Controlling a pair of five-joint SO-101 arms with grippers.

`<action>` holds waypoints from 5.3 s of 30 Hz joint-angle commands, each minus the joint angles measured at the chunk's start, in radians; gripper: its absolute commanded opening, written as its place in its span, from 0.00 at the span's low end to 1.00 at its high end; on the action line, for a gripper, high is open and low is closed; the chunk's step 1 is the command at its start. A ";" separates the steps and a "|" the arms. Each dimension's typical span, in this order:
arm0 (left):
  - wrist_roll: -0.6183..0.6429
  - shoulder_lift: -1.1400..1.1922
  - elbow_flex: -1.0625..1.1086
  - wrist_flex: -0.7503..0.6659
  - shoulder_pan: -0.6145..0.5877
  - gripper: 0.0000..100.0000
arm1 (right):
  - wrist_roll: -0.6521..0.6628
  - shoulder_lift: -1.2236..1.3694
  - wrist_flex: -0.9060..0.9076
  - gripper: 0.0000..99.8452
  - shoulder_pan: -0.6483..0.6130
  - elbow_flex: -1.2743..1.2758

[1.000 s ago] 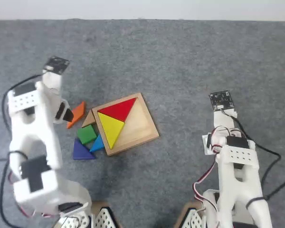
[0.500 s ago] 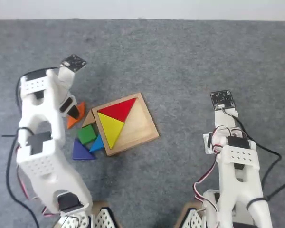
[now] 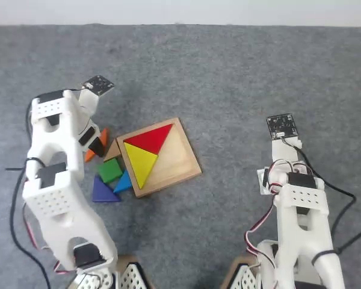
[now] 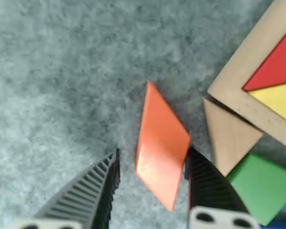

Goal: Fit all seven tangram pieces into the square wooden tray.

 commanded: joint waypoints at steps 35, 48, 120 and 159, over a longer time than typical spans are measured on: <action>0.149 0.015 -0.295 0.193 0.014 0.13 | 0.005 -0.015 -0.018 0.31 0.007 -0.003; 0.190 0.262 -0.522 0.160 -0.068 0.13 | 0.005 -0.015 -0.013 0.31 0.005 -0.003; 0.273 0.052 -0.435 0.203 -0.005 0.11 | 0.009 -0.021 -0.019 0.31 -0.024 0.011; 0.261 0.072 -0.292 0.129 0.097 0.11 | 0.011 -0.022 -0.019 0.31 -0.021 0.012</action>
